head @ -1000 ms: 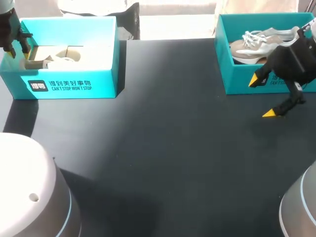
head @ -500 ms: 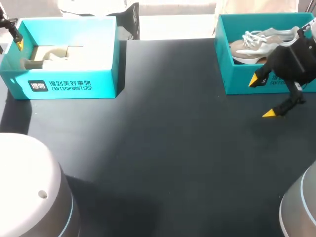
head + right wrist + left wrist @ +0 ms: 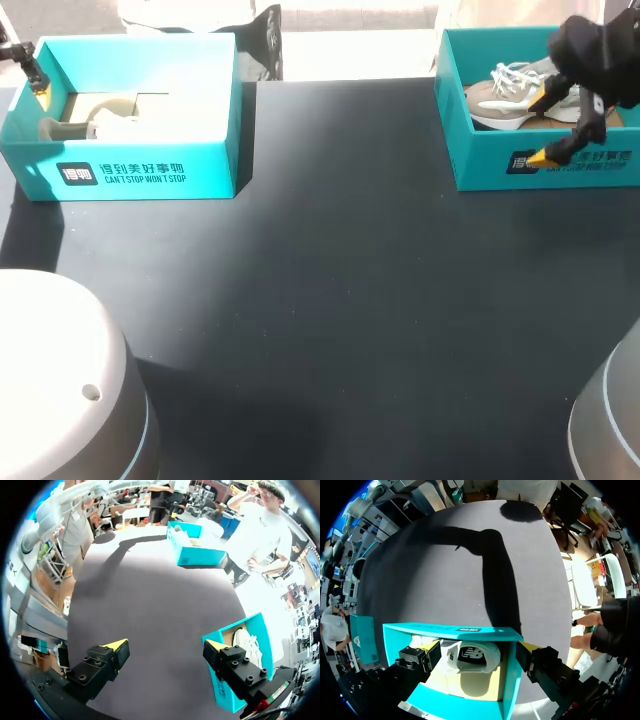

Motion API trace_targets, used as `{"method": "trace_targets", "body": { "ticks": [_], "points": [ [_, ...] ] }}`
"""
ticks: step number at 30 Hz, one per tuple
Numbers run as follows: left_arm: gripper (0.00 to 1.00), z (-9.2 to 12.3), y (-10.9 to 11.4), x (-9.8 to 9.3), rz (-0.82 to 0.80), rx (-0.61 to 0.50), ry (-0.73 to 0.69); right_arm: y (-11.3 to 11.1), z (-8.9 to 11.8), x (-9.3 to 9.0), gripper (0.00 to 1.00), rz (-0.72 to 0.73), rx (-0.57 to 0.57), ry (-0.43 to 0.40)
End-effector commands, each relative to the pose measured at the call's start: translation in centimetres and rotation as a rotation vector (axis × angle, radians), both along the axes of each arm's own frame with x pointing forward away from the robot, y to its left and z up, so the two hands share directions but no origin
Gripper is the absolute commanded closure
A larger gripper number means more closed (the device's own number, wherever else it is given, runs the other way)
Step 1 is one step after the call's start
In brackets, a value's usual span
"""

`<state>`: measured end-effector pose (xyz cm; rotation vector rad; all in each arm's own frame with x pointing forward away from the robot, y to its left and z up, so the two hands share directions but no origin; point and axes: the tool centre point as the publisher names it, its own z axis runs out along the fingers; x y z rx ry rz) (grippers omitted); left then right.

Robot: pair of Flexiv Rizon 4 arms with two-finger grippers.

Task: Take the shoe out of the shoebox, open the shoe tongue, remove and reinsert the insole, then place the shoe into the shoebox

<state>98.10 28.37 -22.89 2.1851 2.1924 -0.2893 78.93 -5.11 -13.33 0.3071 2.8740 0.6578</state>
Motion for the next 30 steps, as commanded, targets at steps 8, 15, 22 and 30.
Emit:
{"method": "trace_targets", "body": {
  "ticks": [8,15,22,30],
  "points": [
    [0.00,0.0,0.0,-0.1,0.000,0.002,-0.003,-0.2,1.3,3.8,0.00,-0.343,-0.110,0.071],
    [0.00,0.0,0.0,-0.1,0.000,0.002,-0.003,-0.2,1.3,3.8,0.00,-0.343,-0.110,0.071],
    [0.00,0.0,0.0,-0.1,0.000,0.002,-0.003,0.5,0.7,11.2,0.00,-0.634,0.008,0.070],
    [0.00,0.0,0.0,-0.1,0.000,0.002,-0.003,-3.0,0.4,18.8,0.00,-1.021,-0.024,0.104]
  ]
}}
